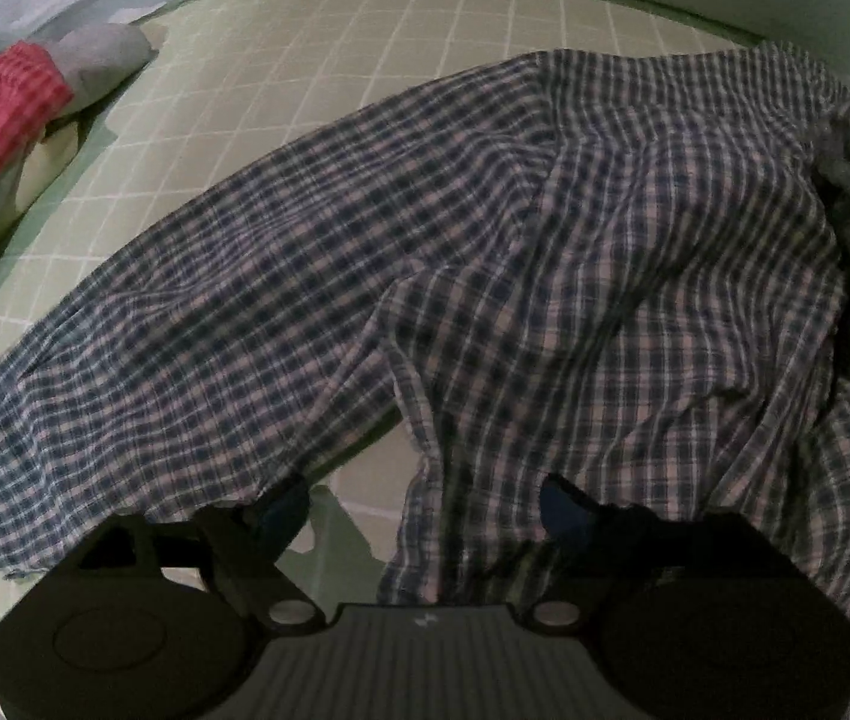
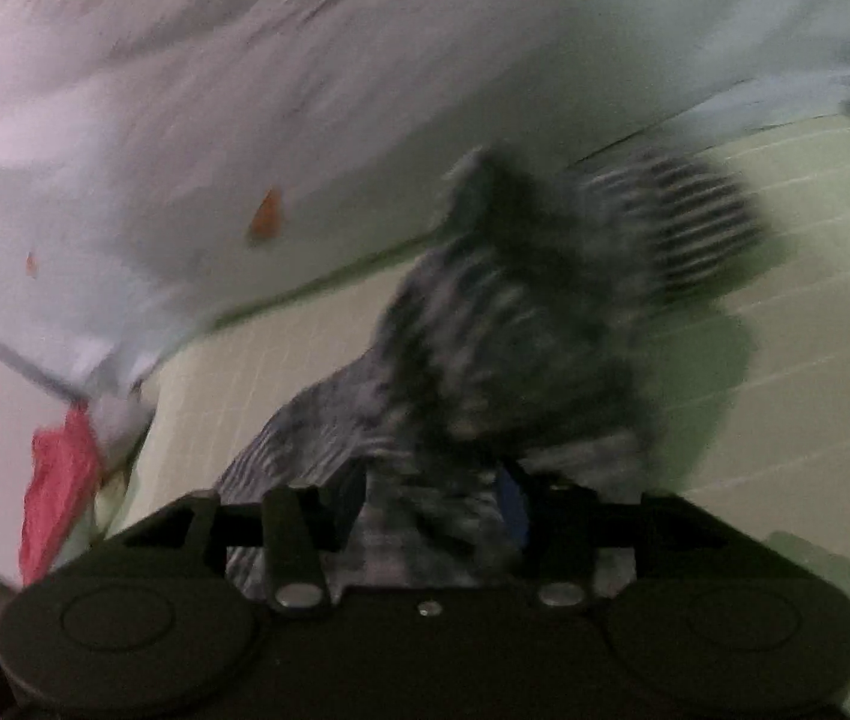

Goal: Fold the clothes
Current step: 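Hold the shirt body with the left gripper while the right gripper lifts a sleeve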

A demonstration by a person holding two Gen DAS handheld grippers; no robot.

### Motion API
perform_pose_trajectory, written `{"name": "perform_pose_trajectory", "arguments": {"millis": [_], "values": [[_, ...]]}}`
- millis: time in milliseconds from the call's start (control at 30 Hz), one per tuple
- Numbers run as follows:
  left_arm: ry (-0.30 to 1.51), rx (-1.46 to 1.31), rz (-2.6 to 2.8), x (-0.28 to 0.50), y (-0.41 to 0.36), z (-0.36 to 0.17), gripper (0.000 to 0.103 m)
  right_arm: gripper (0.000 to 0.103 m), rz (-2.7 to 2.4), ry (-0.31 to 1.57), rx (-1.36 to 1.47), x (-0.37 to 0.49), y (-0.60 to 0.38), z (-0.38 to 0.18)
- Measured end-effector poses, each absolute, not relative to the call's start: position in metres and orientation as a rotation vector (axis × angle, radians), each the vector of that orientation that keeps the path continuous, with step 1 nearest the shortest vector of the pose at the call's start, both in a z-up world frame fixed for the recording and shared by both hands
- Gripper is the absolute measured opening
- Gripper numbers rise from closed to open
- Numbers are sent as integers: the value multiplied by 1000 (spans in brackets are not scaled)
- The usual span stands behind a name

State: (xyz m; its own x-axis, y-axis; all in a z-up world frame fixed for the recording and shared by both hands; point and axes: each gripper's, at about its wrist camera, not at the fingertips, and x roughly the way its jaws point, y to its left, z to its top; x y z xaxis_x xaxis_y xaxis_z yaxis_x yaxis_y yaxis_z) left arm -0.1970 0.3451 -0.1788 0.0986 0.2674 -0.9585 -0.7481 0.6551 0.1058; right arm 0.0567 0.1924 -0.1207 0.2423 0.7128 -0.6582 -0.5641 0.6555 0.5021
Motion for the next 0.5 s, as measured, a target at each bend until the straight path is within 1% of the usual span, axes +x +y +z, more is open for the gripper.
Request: {"name": "perform_pose_trajectory", "arguments": {"millis": [67, 167, 267, 333, 367, 500], "values": [[1262, -463, 792, -196, 346, -180, 90, 51, 834, 966, 188, 62, 171, -118], [1262, -466, 789, -196, 348, -180, 91, 52, 757, 926, 125, 67, 146, -113], [1260, -462, 806, -197, 347, -181, 97, 52, 680, 924, -11, 68, 137, -121], [1259, -458, 820, -198, 347, -183, 102, 52, 700, 933, -71, 64, 142, -128], [1259, -459, 826, -199, 348, -185, 103, 52, 720, 939, -92, 61, 146, -132], [1254, -502, 829, -204, 352, -187, 103, 50, 822, 966, -113, 41, 153, -137]]}}
